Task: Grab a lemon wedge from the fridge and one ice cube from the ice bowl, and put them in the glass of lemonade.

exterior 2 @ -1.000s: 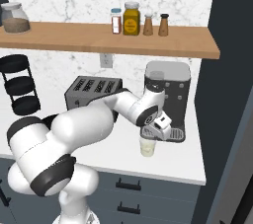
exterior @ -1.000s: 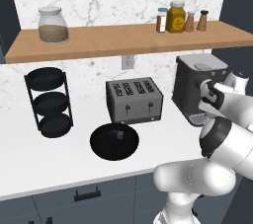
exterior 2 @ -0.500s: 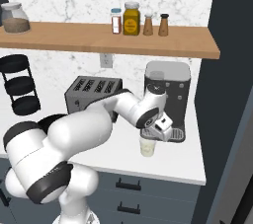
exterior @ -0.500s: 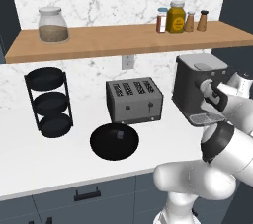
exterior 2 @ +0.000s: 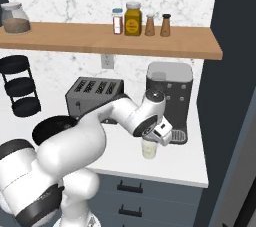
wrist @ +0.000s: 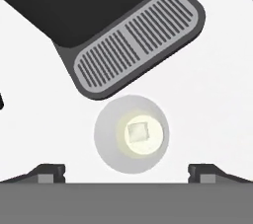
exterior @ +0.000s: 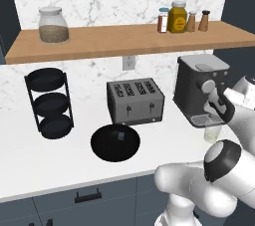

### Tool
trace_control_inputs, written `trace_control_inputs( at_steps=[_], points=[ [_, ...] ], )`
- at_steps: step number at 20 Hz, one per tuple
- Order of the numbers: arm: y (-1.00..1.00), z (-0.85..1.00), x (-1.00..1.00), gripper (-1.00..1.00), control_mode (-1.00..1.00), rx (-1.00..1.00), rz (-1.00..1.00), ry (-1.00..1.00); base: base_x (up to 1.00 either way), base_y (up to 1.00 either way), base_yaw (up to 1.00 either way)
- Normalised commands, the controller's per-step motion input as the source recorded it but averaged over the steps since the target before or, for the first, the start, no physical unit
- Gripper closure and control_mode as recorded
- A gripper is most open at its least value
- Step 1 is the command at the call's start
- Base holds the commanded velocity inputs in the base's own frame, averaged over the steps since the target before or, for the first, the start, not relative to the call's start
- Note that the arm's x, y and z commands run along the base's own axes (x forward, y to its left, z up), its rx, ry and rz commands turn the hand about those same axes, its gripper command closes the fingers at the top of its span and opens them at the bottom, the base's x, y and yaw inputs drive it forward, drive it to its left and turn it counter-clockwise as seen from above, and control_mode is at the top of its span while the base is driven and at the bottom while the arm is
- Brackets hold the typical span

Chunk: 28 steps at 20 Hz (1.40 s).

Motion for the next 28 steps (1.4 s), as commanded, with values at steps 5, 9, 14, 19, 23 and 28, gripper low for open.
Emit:
trace_control_inputs(
  at_steps=[5,9,14,19,23,28],
  points=[
    [0.49,0.12,-0.15,-1.00,-1.00,-0.02,0.00,-0.06,0.00,0.00,0.00],
    [1.00,0.33,0.00,-1.00,-1.00,-0.17,0.00,0.07,0.00,0.00,0.00],
    [1.00,0.40,0.00,-1.00,-1.00,-0.18,0.00,0.20,0.00,0.00,0.00],
    [0.98,0.67,-0.22,-1.00,-1.00,-0.07,0.00,0.14,0.00,0.00,0.00],
    [0.64,0.67,-0.61,-1.00,-1.00,0.00,0.02,0.03,0.00,0.00,0.00],
    [0.06,0.18,-0.98,-1.00,-1.00,0.01,0.08,0.00,0.00,0.00,0.00]
  ],
)
